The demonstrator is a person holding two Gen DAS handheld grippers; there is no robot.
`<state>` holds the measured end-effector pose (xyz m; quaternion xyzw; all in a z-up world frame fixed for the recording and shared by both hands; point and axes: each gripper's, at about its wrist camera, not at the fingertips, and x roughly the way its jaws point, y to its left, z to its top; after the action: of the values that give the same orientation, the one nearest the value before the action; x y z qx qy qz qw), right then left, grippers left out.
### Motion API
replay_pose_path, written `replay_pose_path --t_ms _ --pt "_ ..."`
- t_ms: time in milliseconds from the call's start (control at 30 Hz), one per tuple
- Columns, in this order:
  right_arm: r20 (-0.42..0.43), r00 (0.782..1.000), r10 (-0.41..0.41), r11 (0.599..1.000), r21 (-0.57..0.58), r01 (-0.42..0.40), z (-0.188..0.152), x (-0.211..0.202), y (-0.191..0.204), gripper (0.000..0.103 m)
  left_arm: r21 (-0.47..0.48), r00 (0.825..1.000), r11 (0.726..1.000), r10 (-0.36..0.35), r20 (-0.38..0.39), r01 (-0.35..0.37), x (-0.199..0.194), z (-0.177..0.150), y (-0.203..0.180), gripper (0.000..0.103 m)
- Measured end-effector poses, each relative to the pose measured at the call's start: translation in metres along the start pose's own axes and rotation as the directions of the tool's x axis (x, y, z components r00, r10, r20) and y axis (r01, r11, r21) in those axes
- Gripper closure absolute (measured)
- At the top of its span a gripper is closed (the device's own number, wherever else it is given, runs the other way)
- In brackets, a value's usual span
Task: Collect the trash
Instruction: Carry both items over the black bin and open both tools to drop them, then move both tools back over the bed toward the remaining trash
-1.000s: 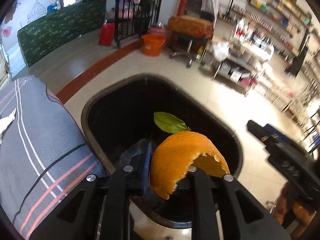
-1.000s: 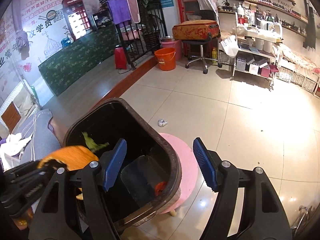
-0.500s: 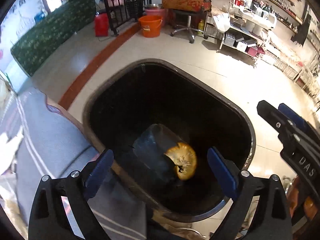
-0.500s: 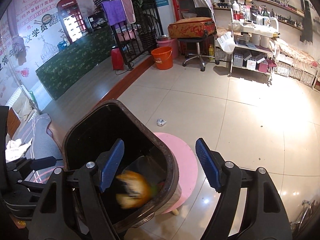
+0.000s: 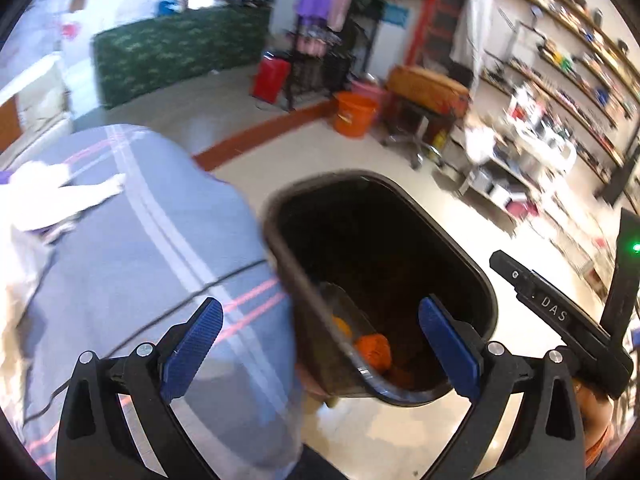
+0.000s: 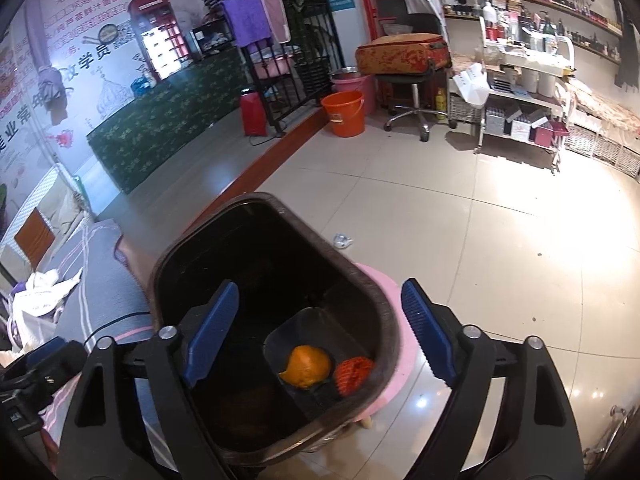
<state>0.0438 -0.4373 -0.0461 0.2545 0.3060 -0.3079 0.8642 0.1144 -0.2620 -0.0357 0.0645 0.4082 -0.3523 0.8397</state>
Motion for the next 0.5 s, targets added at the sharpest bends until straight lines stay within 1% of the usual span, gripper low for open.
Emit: replay_pose_path --t_ms 67,167,267,333,433,500 --pt "-0.008 1.000 0.017 1.000 -0.015 -0.017 -0.002 -0.001 0.009 0.019 -0.030 0.999 0.999 0.017 0.039 -0.016 -0.016 -0.004 0.010 0.006" --pt "-0.024 0.998 0.061 0.997 -0.051 -0.062 -0.008 -0.002 0.029 0.017 -0.066 0.992 0.995 0.075 0.099 -0.069 -0.038 -0.012 0.026 0.006" --pt "-0.040 0.994 0.098 0.991 -0.090 -0.101 -0.014 -0.004 0.050 0.016 -0.096 0.984 0.989 0.123 0.132 -0.111 -0.056 -0.018 0.039 0.006" --pt "-0.060 0.989 0.139 0.982 -0.118 -0.145 -0.020 -0.006 0.068 0.016 -0.110 0.977 0.984 0.157 0.147 -0.141 -0.067 -0.025 0.051 0.006" --pt "-0.079 0.978 0.194 0.966 -0.158 -0.204 -0.028 -0.012 0.094 0.016 -0.140 0.960 0.971 0.217 0.178 -0.193 -0.084 -0.038 0.069 0.006" --pt "-0.099 0.965 0.242 0.943 -0.209 -0.258 -0.037 -0.017 0.119 0.016 -0.170 0.946 0.960 0.254 0.200 -0.222 -0.098 -0.049 0.085 0.006"
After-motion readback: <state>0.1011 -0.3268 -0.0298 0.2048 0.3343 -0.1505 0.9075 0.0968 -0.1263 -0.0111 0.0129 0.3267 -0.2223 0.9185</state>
